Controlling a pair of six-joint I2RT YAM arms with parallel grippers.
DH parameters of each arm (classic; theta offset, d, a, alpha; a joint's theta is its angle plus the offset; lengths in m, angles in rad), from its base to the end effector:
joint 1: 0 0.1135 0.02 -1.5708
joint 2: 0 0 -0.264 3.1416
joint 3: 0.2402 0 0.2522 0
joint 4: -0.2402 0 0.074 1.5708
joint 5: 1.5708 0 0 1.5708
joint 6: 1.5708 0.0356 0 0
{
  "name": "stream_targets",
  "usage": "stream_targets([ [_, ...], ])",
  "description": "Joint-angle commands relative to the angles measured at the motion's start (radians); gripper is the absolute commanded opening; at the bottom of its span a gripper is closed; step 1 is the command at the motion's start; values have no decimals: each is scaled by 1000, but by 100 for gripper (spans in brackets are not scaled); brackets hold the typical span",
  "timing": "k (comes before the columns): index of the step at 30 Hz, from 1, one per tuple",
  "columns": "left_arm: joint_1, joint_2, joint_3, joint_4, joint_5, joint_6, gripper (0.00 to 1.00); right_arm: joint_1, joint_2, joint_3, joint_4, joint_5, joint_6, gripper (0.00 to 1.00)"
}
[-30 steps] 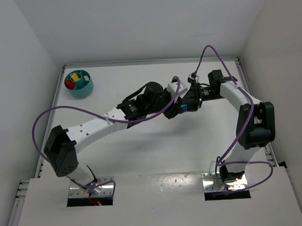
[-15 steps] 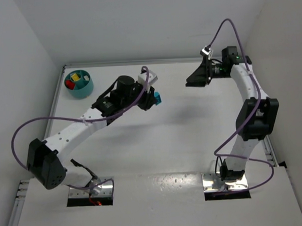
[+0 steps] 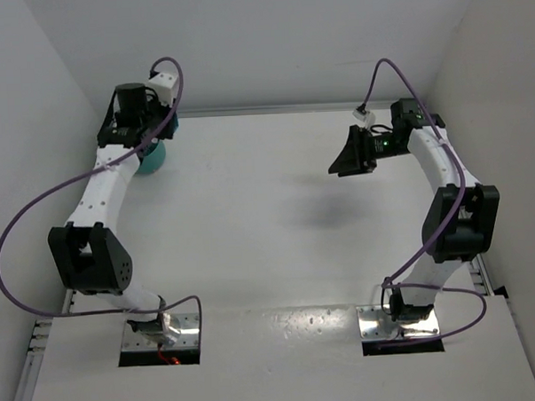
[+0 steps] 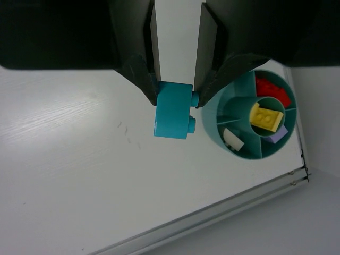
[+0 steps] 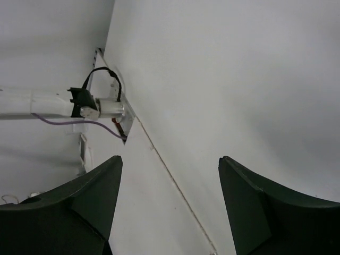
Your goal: Sort the legos into containers by color
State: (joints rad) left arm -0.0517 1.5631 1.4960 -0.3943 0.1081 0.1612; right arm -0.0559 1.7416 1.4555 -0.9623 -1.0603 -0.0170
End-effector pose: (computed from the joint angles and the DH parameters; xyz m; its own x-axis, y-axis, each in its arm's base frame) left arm 0.3637 -0.0227 0.3722 -0.4151 0.1813 -0.8915 0.2173 0.9713 0.0963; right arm 0.3470 0.0117 0.2754 -0.9426 0.0444 -0.3309 -0.2648 0.5041 0.8220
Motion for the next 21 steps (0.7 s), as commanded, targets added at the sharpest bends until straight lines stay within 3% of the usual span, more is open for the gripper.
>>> stream_targets([
  [1, 84, 114, 155, -114, 115, 144, 17, 8, -53, -3, 19, 19, -78, 73],
  [4, 183, 231, 289, -207, 258, 262, 23, -2, -31, -3, -27, -3, -115, 73],
  [13, 299, 451, 529, -376, 334, 443, 23, 7, -21, -23, -18, -13, -124, 73],
  [21, 331, 497, 541, -454, 358, 515, 23, 7, -2, -23, -18, -32, -115, 73],
])
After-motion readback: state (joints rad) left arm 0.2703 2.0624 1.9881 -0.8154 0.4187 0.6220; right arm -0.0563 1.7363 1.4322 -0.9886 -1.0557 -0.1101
